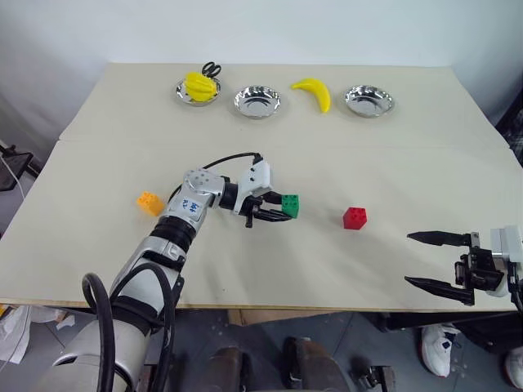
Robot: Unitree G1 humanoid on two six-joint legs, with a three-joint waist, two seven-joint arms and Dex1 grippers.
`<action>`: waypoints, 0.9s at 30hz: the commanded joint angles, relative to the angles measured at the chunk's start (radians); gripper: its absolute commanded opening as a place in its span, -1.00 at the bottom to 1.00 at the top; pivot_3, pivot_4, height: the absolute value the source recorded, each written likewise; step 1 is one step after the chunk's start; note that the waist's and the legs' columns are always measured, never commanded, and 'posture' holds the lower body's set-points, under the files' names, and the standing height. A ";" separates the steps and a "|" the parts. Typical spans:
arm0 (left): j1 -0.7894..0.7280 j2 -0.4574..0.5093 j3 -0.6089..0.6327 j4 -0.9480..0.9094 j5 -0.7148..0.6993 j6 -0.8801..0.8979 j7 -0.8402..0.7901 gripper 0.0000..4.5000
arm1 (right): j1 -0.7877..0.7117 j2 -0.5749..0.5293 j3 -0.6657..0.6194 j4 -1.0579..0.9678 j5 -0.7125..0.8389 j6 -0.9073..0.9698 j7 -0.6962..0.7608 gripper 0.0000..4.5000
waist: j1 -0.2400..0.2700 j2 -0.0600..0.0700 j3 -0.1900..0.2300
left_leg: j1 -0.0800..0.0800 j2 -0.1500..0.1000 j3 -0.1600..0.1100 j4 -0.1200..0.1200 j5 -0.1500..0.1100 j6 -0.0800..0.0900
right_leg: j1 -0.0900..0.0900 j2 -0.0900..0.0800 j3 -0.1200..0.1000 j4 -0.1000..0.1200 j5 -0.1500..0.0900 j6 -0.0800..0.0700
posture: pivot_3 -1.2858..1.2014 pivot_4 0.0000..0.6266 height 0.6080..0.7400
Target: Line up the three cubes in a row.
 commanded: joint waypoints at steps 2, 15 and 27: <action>-0.049 -0.037 0.020 0.127 0.050 -0.093 -0.008 -0.34 | 0.070 0.027 -0.075 -0.140 0.020 0.034 -0.042 1.00 | -0.001 -0.001 0.001 | 0.000 0.000 0.000 0.002 0.000 0.000 | 0.001 0.000 0.001 0.001 0.000 0.000 | 0.03 -0.52 1.00; -0.093 -0.102 0.088 0.255 0.134 -0.114 0.076 0.12 | 0.230 0.121 -0.128 -0.409 0.015 0.118 -0.171 1.00 | 0.006 -0.002 0.001 | 0.001 0.000 -0.001 0.003 0.000 0.000 | 0.000 -0.001 0.001 0.005 0.001 0.000 | 0.03 -0.52 1.00; -0.082 -0.085 0.142 0.251 0.160 -0.135 0.125 0.97 | 0.165 0.127 -0.078 -0.403 0.006 0.142 -0.159 1.00 | 0.007 -0.002 0.001 | 0.001 0.000 0.000 0.004 0.000 0.000 | 0.000 -0.001 0.001 0.006 0.001 0.000 | 0.03 -0.52 1.00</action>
